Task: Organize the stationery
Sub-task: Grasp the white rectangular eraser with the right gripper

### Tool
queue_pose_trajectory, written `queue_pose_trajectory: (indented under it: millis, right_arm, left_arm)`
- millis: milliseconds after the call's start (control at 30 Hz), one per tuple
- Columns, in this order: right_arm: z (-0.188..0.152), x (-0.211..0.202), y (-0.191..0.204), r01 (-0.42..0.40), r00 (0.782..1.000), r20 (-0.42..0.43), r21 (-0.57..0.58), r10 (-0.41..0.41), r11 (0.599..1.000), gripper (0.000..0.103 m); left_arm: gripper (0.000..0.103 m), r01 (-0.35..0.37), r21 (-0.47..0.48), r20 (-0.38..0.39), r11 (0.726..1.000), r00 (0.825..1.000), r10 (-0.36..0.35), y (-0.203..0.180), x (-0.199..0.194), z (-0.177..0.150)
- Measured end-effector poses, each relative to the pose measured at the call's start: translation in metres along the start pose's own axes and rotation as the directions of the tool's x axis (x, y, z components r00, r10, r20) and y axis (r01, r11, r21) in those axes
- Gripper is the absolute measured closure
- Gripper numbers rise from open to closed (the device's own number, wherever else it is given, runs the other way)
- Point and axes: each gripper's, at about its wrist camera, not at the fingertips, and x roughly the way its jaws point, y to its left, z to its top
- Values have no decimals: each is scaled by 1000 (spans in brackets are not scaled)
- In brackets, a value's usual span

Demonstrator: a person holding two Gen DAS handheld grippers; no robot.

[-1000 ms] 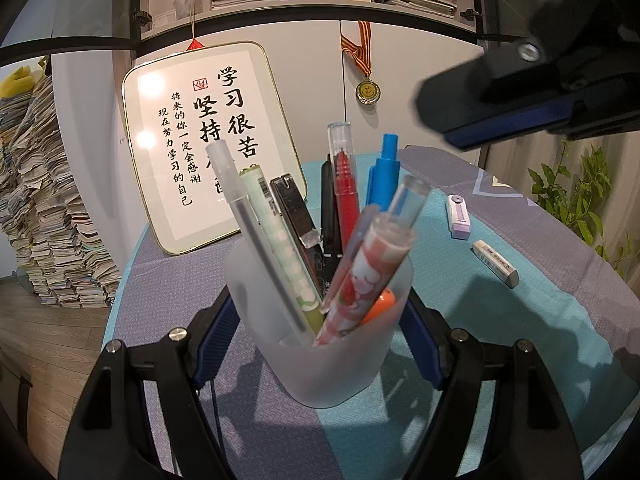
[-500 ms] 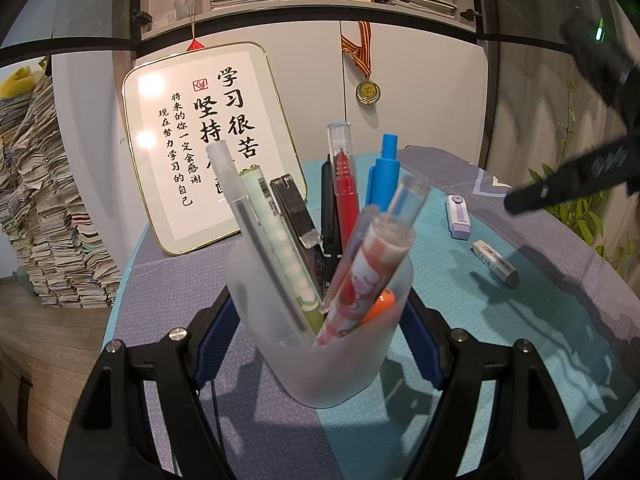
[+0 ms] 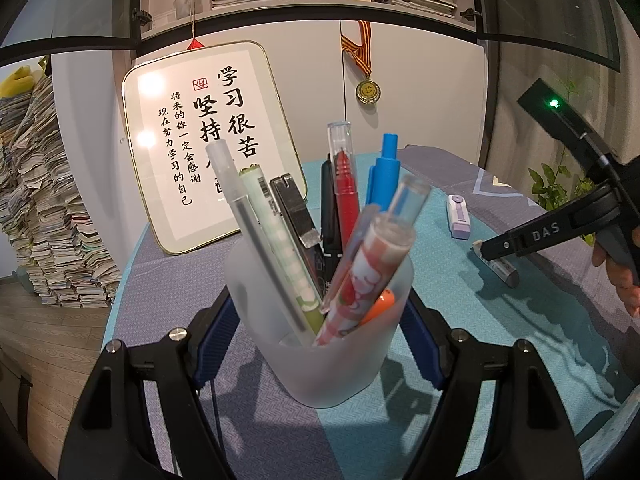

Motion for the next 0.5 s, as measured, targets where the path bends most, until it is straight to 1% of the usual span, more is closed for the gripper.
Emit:
queue_pose_trajectory:
  millis: [167, 233, 333, 400, 500]
  right_arm:
    - [0, 11, 0, 3, 1000, -25, 7, -2, 1000, 65]
    - [-1, 12, 0, -13, 1000, -11, 8, 13, 1000, 65]
    - [-2, 13, 0, -22, 1000, 1, 5, 22, 1000, 86]
    - [-4, 10, -1, -40, 999, 8, 15, 40, 999, 86]
    - [-8, -7, 0, -95, 994, 52, 23, 94, 995, 86]
  left_arm:
    - [27, 0, 0, 0, 1000, 1000, 0, 0, 0, 0]
    - [27, 0, 0, 0, 1000, 1000, 0, 0, 0, 0]
    - [27, 0, -1, -1, 1000, 1000, 0, 0, 0, 0]
    - [27, 0, 0, -1, 1000, 1000, 0, 0, 0, 0]
    - [27, 0, -1, -1, 1000, 1000, 0, 0, 0, 0]
